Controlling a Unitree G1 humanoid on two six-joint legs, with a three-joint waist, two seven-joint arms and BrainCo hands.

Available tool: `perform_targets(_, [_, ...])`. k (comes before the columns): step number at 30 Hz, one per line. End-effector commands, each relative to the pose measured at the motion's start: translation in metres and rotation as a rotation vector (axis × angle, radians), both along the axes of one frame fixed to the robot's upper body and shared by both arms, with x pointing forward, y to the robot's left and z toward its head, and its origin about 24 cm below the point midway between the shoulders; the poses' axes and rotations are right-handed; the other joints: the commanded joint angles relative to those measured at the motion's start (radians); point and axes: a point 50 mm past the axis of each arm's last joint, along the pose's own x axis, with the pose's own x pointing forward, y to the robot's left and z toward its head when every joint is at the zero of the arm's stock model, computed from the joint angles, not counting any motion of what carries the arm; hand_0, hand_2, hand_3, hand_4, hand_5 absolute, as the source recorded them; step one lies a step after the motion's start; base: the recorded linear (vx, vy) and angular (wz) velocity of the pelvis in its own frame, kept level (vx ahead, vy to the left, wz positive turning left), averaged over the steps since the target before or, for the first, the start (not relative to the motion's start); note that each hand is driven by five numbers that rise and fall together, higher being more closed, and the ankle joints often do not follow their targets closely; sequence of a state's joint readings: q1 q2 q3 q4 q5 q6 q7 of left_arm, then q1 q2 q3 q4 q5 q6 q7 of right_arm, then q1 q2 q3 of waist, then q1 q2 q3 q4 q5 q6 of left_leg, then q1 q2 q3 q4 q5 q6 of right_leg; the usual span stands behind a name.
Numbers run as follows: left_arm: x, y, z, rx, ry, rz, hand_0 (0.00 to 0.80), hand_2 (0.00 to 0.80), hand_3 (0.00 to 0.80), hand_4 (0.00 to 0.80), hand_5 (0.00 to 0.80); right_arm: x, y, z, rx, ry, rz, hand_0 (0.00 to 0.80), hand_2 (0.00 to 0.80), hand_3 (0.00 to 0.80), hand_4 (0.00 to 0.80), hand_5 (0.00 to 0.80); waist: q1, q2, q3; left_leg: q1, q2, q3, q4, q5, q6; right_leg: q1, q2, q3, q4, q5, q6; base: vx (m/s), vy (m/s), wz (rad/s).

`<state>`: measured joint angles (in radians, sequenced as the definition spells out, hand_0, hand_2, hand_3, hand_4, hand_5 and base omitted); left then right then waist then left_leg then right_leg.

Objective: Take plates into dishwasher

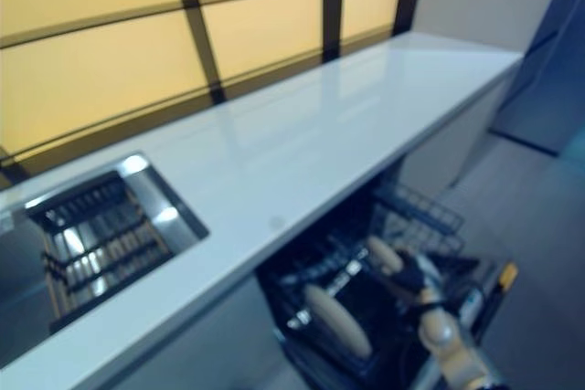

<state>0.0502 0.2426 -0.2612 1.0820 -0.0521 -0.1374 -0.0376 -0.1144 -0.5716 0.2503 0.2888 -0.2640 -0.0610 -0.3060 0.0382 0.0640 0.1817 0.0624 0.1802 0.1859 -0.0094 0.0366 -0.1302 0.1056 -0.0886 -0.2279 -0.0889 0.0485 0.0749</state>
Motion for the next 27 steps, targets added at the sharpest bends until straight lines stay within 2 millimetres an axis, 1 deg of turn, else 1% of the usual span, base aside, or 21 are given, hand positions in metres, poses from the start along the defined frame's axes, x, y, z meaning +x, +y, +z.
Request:
perform_targets(1, [0.011, 0.001, 0.003, 0.034, -0.013, -0.088, 0.0, 0.0, 0.0, 0.0, 0.0, 0.015, 0.015, 0.019, 0.011, -0.125, 0.029, 0.8, 0.8, 0.8, 0.8, 0.8, 0.026, -0.054, -0.029, -0.129, -0.007, -0.026, -0.035, 0.121, 0.0, 0.066, -0.008, -0.018, 0.038, -0.071, 0.01, 0.0, 0.0, 0.0])
perform_targets(19, [0.008, 0.0, 0.002, 0.028, -0.007, -0.096, 0.0, 0.0, 0.0, 0.0, 0.0, 0.012, 0.007, 0.006, 0.006, -0.091, -0.043, 0.8, 0.8, 0.8, 0.8, 0.8, 0.033, -0.043, -0.025, -0.12, -0.017, -0.035, -0.044, 0.123, 0.002, 0.069, -0.012, -0.027, 0.04, -0.069, 0.009, 0.001, 0.001, 0.0])
perform_targets(27, [0.009, 0.0, 0.003, 0.027, -0.008, -0.101, 0.0, 0.0, 0.0, 0.0, 0.0, 0.011, 0.008, 0.0, -0.001, -0.07, -0.052, 0.8, 0.8, 0.8, 0.8, 0.8, 0.036, -0.041, -0.024, -0.117, -0.023, -0.039, -0.045, 0.122, 0.002, 0.07, -0.016, -0.032, 0.043, -0.069, 0.01, -0.002, 0.005, 0.03])
